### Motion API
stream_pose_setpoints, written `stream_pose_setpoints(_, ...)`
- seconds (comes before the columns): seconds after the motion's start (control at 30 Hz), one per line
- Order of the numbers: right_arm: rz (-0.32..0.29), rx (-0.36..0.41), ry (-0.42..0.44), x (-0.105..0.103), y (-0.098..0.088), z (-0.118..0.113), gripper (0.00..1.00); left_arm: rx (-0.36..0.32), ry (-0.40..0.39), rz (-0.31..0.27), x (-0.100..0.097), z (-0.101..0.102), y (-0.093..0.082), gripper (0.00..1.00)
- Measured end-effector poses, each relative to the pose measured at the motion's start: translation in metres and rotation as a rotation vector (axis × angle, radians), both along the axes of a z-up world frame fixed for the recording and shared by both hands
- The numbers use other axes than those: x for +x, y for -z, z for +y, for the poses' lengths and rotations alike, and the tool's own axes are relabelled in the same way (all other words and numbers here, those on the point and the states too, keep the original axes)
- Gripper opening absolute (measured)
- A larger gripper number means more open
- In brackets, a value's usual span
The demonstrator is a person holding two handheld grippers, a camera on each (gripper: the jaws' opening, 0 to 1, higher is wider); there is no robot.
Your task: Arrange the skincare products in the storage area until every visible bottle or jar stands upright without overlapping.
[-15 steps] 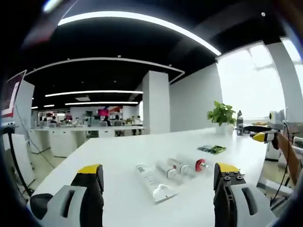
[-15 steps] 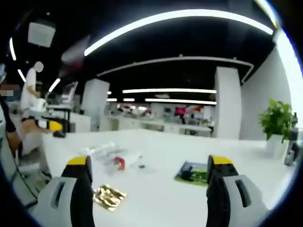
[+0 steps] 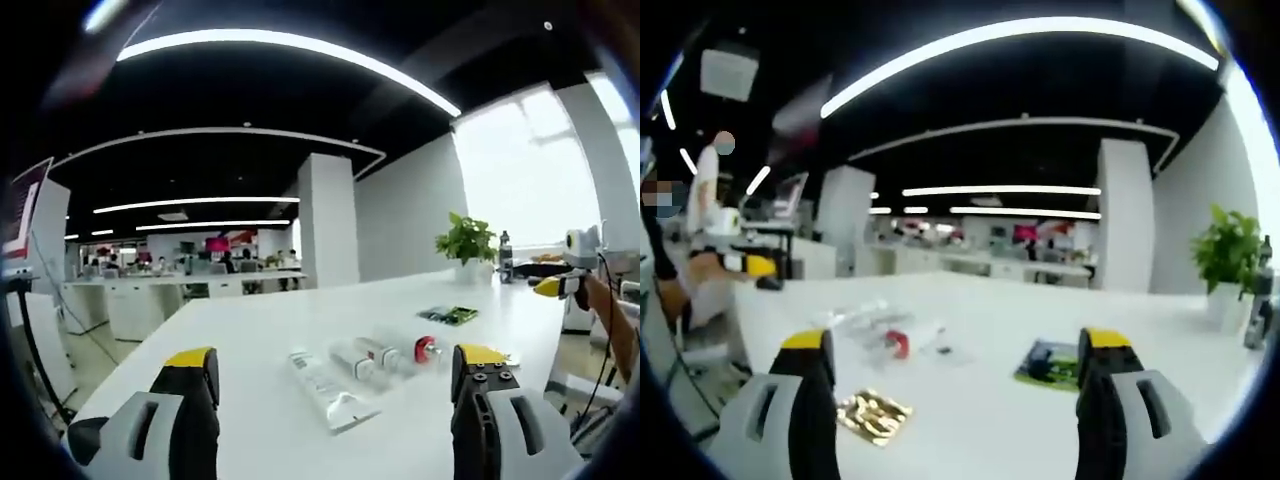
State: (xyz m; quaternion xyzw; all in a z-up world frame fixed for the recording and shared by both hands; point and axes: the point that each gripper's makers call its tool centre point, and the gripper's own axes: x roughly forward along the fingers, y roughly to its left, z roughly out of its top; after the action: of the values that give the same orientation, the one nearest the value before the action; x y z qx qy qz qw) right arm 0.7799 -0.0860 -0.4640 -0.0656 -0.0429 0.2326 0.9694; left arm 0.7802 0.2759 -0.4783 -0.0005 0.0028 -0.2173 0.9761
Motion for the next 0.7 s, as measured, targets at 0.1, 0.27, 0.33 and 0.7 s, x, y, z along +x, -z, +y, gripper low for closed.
stream_pose_setpoints(0.1,-0.003,0.001,-0.002,0.000,-0.001,0.001,1.00,0.000,0.005,-0.009,0.000,0.000,-0.001,0.97)
stream_pose_setpoints(0.27,0.003,-0.001,-0.009,0.001,0.001,0.002,1.00,-0.022,0.018,0.001,-0.001,-0.003,0.000,0.97)
stream_pose_setpoints(0.33,0.001,-0.011,-0.017,0.000,0.002,0.004,1.00,-0.026,0.024,-0.009,-0.001,-0.005,-0.002,0.97)
stream_pose_setpoints(0.7,-0.009,-0.009,-0.013,-0.001,0.002,0.002,1.00,-0.043,0.034,-0.009,0.000,-0.012,-0.003,0.94)
